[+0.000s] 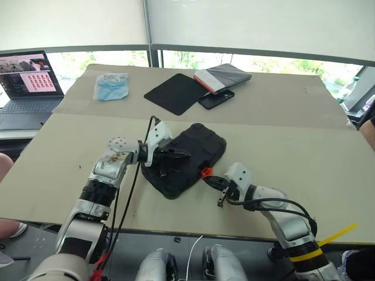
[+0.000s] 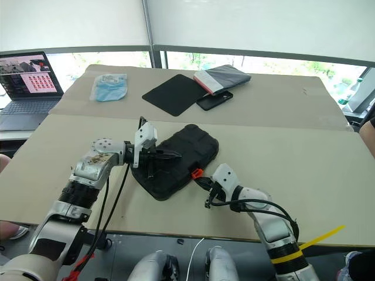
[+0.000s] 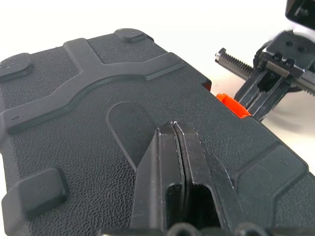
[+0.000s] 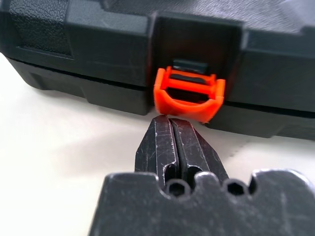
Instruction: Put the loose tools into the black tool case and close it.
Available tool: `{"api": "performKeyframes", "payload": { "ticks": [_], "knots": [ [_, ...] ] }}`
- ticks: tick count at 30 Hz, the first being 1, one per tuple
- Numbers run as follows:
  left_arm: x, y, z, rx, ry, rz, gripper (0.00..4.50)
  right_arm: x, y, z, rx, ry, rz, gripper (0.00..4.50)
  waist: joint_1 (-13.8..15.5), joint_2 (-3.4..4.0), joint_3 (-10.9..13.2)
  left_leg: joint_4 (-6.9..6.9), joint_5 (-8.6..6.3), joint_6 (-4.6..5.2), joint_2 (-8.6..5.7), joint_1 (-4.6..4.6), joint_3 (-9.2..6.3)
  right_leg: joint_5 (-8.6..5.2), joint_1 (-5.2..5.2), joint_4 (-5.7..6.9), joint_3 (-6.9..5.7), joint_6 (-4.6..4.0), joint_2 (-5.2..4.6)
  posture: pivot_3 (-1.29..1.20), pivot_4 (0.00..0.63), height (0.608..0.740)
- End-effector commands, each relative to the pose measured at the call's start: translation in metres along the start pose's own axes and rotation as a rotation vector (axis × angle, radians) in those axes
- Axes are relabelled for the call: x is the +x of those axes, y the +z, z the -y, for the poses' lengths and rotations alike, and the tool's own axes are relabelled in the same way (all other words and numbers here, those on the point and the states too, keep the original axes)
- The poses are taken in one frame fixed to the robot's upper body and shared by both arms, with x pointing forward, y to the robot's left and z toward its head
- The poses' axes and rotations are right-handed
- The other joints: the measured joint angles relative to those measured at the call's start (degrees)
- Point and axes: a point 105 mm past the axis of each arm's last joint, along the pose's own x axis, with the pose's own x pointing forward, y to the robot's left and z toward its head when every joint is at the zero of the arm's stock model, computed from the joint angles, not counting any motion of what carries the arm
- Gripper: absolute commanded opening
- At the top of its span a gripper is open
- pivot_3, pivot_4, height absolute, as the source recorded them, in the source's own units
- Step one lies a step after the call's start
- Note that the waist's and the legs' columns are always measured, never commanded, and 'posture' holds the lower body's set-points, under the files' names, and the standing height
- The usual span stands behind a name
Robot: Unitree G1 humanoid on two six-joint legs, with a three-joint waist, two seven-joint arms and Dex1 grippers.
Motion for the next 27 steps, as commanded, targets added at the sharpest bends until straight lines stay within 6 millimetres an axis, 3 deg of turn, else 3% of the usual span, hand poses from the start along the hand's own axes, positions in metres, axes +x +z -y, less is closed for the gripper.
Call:
{"api": "performKeyframes", "payload": {
  "ticks": [1, 14, 27],
  "knots": [
    [0.008, -0.035, 0.011, -0.104, -0.031, -0.086, 0.07, -0.004, 0.041, 0.006, -0.093, 0.003, 0.127, 0.0, 0.0, 0.0, 0.0, 0.0, 0.0, 0.0, 0.0, 0.0, 0.0, 0.0, 0.0, 0.0, 0.0, 0.0, 0.0, 0.0, 0.15, 0.74],
    [0.008, -0.038, 0.013, -0.116, -0.032, -0.089, 0.07, 0.001, 0.052, 0.001, -0.1, 0.076, 0.142, 0.0, -0.11, 0.06, -0.04, -0.02, -0.12, 0.19, 0.01, 0.01, -0.01, 0.0, -0.02, 0.01, 0.01, 0.0, 0.01, 0.0, 0.15, 0.74],
    [0.01, -0.05, 0.029, -0.152, -0.081, -0.127, 0.07, 0.009, 0.062, 0.008, -0.102, 0.057, 0.179, 0.0, -0.53, 0.22, -0.13, -0.11, -0.04, -0.03, 0.05, 0.06, 0.01, -0.01, -0.05, 0.01, 0.04, -0.02, 0.05, 0.0, 0.15, 0.74]
  ]
}}
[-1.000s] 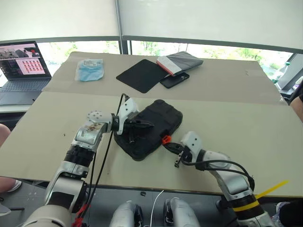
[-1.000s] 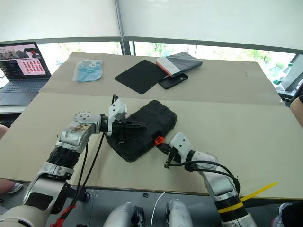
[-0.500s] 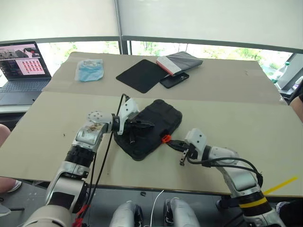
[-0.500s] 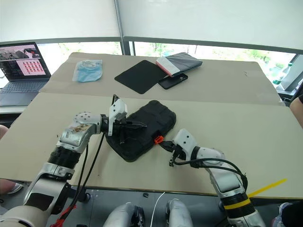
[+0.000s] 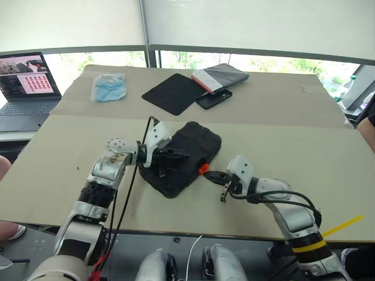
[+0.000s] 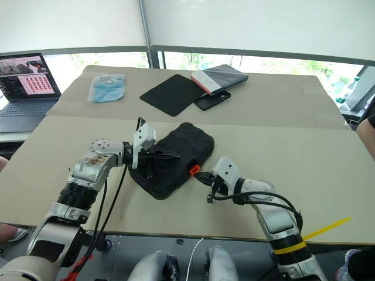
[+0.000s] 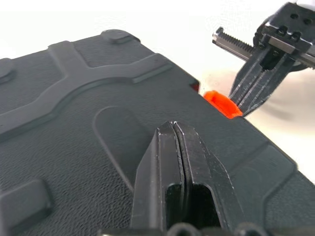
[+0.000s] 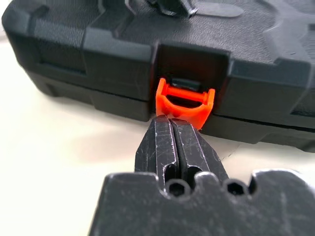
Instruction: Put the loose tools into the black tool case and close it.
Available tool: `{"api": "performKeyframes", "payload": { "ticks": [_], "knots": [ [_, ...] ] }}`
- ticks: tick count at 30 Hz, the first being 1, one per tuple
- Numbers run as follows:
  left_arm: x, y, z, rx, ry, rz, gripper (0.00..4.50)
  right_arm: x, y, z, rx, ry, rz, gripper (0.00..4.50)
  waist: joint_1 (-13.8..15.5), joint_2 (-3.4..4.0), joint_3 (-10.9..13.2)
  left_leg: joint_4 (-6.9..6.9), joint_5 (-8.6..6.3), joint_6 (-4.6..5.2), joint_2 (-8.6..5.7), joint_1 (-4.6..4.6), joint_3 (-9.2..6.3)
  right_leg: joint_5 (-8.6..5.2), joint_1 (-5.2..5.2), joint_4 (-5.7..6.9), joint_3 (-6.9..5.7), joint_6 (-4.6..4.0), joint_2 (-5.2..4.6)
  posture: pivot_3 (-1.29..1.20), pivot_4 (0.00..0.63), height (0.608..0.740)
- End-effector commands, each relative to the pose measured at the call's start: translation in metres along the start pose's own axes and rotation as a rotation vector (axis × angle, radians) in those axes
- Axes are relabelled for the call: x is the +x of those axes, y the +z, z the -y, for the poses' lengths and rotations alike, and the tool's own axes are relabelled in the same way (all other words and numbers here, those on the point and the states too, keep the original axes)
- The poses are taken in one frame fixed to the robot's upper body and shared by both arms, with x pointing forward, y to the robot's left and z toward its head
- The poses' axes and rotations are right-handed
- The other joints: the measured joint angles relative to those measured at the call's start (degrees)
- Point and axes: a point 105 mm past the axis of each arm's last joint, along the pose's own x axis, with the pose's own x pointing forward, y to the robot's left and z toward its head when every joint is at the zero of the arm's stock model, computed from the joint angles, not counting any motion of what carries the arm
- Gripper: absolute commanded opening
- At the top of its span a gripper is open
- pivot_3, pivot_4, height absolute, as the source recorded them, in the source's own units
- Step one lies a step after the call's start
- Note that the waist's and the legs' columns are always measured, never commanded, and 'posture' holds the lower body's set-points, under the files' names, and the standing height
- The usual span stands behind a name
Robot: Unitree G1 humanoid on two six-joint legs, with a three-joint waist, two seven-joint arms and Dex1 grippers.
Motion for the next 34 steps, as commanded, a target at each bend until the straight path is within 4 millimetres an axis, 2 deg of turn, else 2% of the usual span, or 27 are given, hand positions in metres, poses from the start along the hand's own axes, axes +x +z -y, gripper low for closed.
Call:
{"api": "performKeyframes", "payload": {
  "ticks": [1, 5, 8, 11, 13, 15, 17, 18, 21, 23, 26, 27, 29, 31, 34],
  "knots": [
    [0.013, -0.045, 0.024, -0.143, -0.086, -0.117, 0.07, 0.003, 0.036, 0.002, -0.085, 0.004, 0.118, 0.0, 0.08, 0.16, -0.1, -0.01, 0.03, -0.07, 0.0, 0.03, 0.0, 0.0, 0.03, 0.0, 0.0, 0.0, -0.01, 0.0, 0.15, 0.74],
    [0.013, -0.048, 0.025, -0.154, -0.085, -0.127, 0.07, 0.002, 0.037, 0.004, -0.089, 0.012, 0.103, 0.0, 0.59, 0.54, -0.35, 0.0, -0.19, 0.25, -0.02, 0.09, -0.01, -0.01, 0.09, -0.04, -0.02, 0.0, -0.05, 0.0, 0.15, 0.74],
    [0.013, -0.047, 0.024, -0.147, -0.06, -0.107, 0.07, 0.0, 0.03, 0.002, -0.094, 0.03, 0.072, 0.0, 0.62, 0.63, -0.41, -0.03, -0.15, 0.17, -0.03, 0.07, 0.0, -0.02, 0.11, -0.1, -0.03, -0.03, -0.05, 0.0, 0.15, 0.74],
    [0.003, -0.026, 0.021, -0.112, -0.031, 0.046, 0.07, -0.013, 0.031, 0.006, -0.082, 0.019, 0.076, 0.0, 0.57, 0.67, -0.43, -0.02, -0.14, 0.17, -0.06, 0.06, 0.01, -0.03, 0.13, -0.14, -0.02, -0.02, -0.08, 0.0, 0.15, 0.74],
    [-0.014, -0.005, 0.013, -0.085, 0.044, 0.193, 0.07, -0.028, 0.034, 0.013, -0.082, -0.004, 0.086, 0.0, 0.45, 0.68, -0.42, -0.02, -0.14, 0.16, -0.06, 0.02, 0.01, -0.03, 0.1, -0.17, -0.01, -0.02, -0.08, 0.0, 0.15, 0.74],
    [-0.034, 0.007, 0.012, -0.055, 0.087, 0.282, 0.58, -0.042, 0.033, 0.02, -0.049, -0.037, 0.084, 0.0, 0.43, 0.62, -0.38, -0.02, -0.13, 0.14, -0.05, -0.08, 0.01, -0.03, 0.0, -0.17, 0.0, -0.02, -0.09, 0.0, 0.15, 0.74],
    [-0.06, 0.009, 0.012, -0.024, 0.16, 0.294, 1.09, -0.06, 0.027, 0.024, -0.04, -0.06, 0.061, 0.57, 0.47, 0.61, -0.36, -0.02, -0.11, 0.12, -0.05, -0.14, 0.01, -0.03, -0.06, -0.16, -0.01, -0.02, -0.08, 0.0, 0.15, 0.74],
    [-0.068, 0.009, 0.012, -0.02, 0.181, 0.291, 1.5, -0.065, 0.024, 0.024, -0.044, -0.064, 0.051, 0.8, 0.45, 0.59, -0.33, -0.01, -0.1, 0.09, -0.04, -0.16, -0.01, -0.03, -0.07, -0.16, -0.04, -0.02, -0.08, 0.0, 0.15, 0.74],
    [-0.104, -0.01, 0.012, -0.091, 0.318, 0.154, 2.54, -0.088, 0.009, 0.03, -0.086, -0.092, -0.002, 1.77, 0.52, 0.51, -0.16, -0.05, -0.22, 0.12, -0.02, -0.22, -0.02, -0.05, -0.16, -0.16, -0.06, -0.04, -0.06, 0.0, 0.15, 0.74],
    [-0.129, -0.019, 0.021, -0.089, 0.381, 0.114, 3.24, -0.104, -0.003, 0.034, -0.141, -0.105, -0.046, 2.5, 0.56, 0.52, -0.05, -0.05, -0.29, 0.24, -0.03, -0.31, -0.04, -0.05, -0.22, -0.18, -0.07, -0.03, -0.07, 0.0, 0.15, 0.74],
    [-0.174, -0.052, 0.025, -0.005, 0.607, -0.026, 4.37, -0.122, -0.011, 0.035, -0.254, -0.066, -0.003, 3.65, 0.64, 0.54, 0.0, -0.04, -0.32, 0.21, -0.05, -0.37, -0.03, -0.06, -0.29, -0.3, -0.07, 0.0, -0.12, 0.0, 0.15, 0.74],
    [-0.188, -0.068, 0.029, -0.005, 0.659, -0.081, 4.5, -0.126, -0.015, 0.038, -0.244, -0.076, -0.018, 3.9, 0.64, 0.51, 0.02, -0.05, -0.3, 0.13, -0.06, -0.39, -0.02, -0.05, -0.27, -0.35, -0.06, 0.0, -0.14, 0.0, 0.15, 0.74],
    [-0.205, -0.087, 0.035, -0.027, 0.715, -0.144, 4.5, -0.13, -0.021, 0.042, -0.203, -0.088, -0.03, 4.49, 0.66, 0.48, 0.05, -0.05, -0.31, 0.07, -0.07, -0.38, -0.02, -0.06, -0.28, -0.38, -0.07, -0.01, -0.17, 0.0, 0.15, 0.74],
    [-0.212, -0.095, 0.036, -0.039, 0.762, -0.146, 4.5, -0.132, -0.026, 0.044, -0.201, -0.079, -0.029, 4.49, 0.95, 0.43, 0.08, -0.05, -0.35, 0.04, -0.06, -0.43, -0.02, -0.12, -0.46, -0.38, -0.1, -0.11, -0.23, 0.0, 0.15, 0.74],
    [-0.213, -0.099, 0.034, -0.058, 0.811, -0.161, 4.5, -0.131, -0.034, 0.045, -0.201, -0.076, -0.035, 4.49, 1.66, 0.42, 0.09, -0.04, -0.45, 0.2, -0.07, -0.71, -0.03, -0.22, -0.91, -0.32, -0.13, -0.33, -0.32, 0.0, 0.15, 0.74]
  ]
}}
